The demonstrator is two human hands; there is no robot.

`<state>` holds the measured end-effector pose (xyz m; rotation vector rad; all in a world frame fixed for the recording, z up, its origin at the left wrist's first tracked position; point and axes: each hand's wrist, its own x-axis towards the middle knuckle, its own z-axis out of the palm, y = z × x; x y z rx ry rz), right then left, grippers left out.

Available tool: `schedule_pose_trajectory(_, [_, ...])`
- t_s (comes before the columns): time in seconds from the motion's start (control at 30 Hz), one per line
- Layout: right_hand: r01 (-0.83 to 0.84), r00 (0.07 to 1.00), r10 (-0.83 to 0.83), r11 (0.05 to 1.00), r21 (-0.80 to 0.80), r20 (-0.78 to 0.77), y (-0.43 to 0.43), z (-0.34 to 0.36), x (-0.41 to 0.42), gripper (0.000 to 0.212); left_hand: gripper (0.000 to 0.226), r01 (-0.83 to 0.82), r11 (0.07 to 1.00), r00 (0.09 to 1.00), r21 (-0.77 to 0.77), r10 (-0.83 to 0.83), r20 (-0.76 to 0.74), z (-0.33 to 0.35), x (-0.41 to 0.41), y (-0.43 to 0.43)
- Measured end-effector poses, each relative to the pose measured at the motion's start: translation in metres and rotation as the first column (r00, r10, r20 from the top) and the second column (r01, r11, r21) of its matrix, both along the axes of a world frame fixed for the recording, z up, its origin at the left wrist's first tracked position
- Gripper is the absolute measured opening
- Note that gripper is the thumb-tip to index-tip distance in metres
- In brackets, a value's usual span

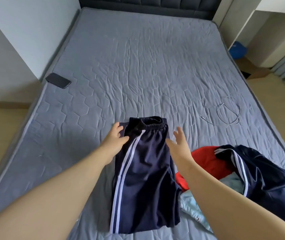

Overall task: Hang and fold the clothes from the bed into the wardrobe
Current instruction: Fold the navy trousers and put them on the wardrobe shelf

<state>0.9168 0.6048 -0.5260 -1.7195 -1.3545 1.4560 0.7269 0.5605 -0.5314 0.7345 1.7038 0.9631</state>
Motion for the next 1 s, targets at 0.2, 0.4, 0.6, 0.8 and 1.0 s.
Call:
schedule_pose_trajectory(0.2, [-0.321, 0.904, 0.333, 0.943, -0.091, 0.267, -0.029, -0.079, 0.016, 0.065, 0.06, 0.266, 0.944, 0.858, -0.196, -0.325, -0.399, -0.088, 0.015, -0.025])
schedule_pose_trajectory(0.4, [-0.673, 0.546, 0.69, 0.699, -0.241, 0.476, -0.077, -0.156, 0.034, 0.059, 0.058, 0.634, 0.643, 0.395, -0.43, -0.747, -0.534, -0.163, 0.042, -0.081])
schedule_pose_trajectory(0.6, [-0.754, 0.234, 0.837, 0.477, -0.452, 0.494, -0.101, -0.206, 0.057, 0.076, 0.089, 0.688, 0.364, 0.146, -0.628, -0.917, -0.372, -0.219, 0.069, -0.116])
schedule_pose_trajectory(0.8, [-0.739, -0.092, 0.827, 0.317, -0.594, 0.555, -0.116, -0.231, 0.063, 0.102, 0.101, 0.573, 0.174, -0.114, -0.801, -0.951, -0.288, -0.244, 0.083, -0.127])
schedule_pose_trajectory(1.0, [-0.74, 0.023, 0.748, 0.458, -0.492, 0.663, -0.12, -0.233, 0.06, 0.052, 0.064, 0.61, 0.277, -0.038, -0.742, -0.926, -0.377, -0.244, 0.084, -0.123])
